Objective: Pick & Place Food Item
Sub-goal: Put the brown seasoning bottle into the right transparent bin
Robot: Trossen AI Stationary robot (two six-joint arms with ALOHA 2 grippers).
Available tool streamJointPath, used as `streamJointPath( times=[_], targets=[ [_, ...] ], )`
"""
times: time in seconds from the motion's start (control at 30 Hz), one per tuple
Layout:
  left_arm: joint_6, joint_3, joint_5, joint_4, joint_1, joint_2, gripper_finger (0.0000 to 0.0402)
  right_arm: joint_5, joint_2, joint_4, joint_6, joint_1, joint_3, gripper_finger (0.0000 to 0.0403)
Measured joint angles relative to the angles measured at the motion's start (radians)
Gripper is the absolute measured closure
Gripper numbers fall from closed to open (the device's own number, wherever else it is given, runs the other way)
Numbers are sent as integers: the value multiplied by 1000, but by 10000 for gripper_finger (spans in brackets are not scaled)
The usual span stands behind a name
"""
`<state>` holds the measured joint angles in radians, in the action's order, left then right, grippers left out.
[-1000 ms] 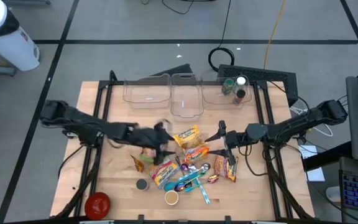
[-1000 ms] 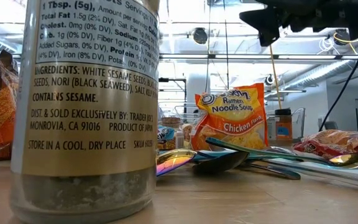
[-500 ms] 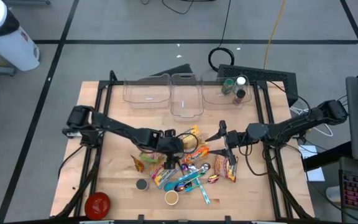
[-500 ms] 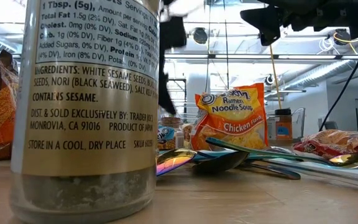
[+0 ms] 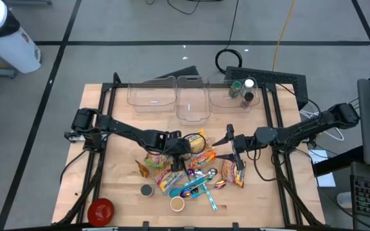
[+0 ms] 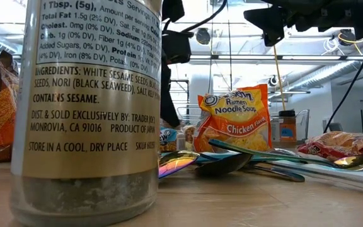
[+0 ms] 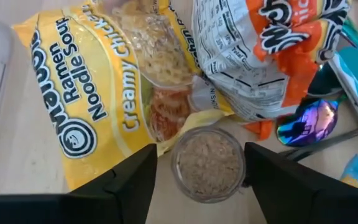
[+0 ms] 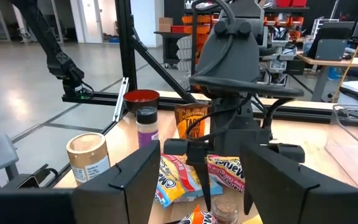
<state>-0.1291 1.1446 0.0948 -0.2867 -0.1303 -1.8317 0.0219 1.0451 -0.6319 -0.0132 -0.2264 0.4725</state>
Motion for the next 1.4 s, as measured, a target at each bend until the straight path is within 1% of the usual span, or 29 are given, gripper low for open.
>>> streamJointPath(
  times=[0.37, 0.67, 0.73, 0.8, 0.9, 1.0, 1.1, 1.2, 1.27, 1.4],
  targets=[
    [11, 2, -16, 1, 2, 17, 294, 0, 0, 0, 0, 0, 0, 190],
    [-1, 0, -9, -17, -10, 132, 390, 2, 0, 0, 2, 0, 0, 190],
    [3, 0, 8, -22, -10, 142, 397, 2, 0, 1, 2, 0, 0, 190],
    [-5, 0, 28, -19, -10, 146, 388, 2, 0, 1, 1, 0, 0, 190],
    [-7, 0, 30, -61, -9, 144, 353, 2, 0, 1, 0, 0, 0, 190],
    [-55, 0, 27, -123, -10, 142, 302, 2, 0, 0, 0, 0, 0, 190],
    [-108, -2, 54, -173, -10, 142, 241, 3, 0, 1, 2, 0, 0, 190],
    [-114, -28, 71, -143, -9, 142, 180, 3, 0, 0, 2, 0, 0, 190],
    [-105, -53, 67, -88, -10, 142, 146, 3, 0, 0, 2, 0, 0, 190],
    [-101, -83, 63, -12, -10, 139, 100, 3, 0, 0, 2, 0, 0, 190]
  ],
)
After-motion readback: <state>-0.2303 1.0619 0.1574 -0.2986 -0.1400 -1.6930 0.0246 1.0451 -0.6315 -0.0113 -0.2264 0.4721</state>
